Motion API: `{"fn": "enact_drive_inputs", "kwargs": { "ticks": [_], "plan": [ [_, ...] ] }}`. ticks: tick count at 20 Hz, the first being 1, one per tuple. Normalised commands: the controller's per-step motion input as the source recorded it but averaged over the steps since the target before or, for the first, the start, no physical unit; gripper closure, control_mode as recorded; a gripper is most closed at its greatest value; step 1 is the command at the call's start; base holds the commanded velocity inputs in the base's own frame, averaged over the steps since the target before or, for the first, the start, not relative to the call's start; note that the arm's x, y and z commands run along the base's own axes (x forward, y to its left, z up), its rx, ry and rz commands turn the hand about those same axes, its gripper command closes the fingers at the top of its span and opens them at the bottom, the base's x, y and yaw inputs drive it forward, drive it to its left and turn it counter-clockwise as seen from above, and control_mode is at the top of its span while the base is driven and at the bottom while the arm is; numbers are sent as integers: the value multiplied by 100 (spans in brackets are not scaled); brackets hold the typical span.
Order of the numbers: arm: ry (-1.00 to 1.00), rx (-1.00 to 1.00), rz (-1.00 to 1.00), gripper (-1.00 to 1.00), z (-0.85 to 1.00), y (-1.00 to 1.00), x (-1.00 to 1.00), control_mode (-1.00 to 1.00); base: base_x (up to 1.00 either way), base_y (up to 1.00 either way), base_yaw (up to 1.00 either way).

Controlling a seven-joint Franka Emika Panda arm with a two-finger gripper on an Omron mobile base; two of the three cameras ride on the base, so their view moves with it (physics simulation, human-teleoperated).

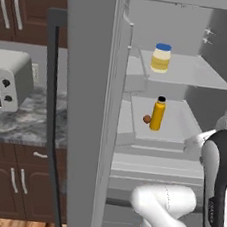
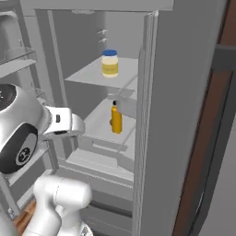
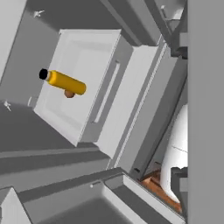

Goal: Place the mustard and mayonnaise from the counter to the top shelf of the fridge. If the existing items in the fridge are on the top shelf, move them to other shelves.

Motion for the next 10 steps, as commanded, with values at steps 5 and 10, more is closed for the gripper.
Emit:
{"fn": "enact_drive_inputs", "kwargs": {
  "ticks": [5, 10],
  "plan": [
    [0, 0, 0, -100, 0, 0, 0, 100, -100, 7, 14],
    [0, 0, 0, -100, 0, 0, 0, 100, -100, 49, 15]
  ]
}}
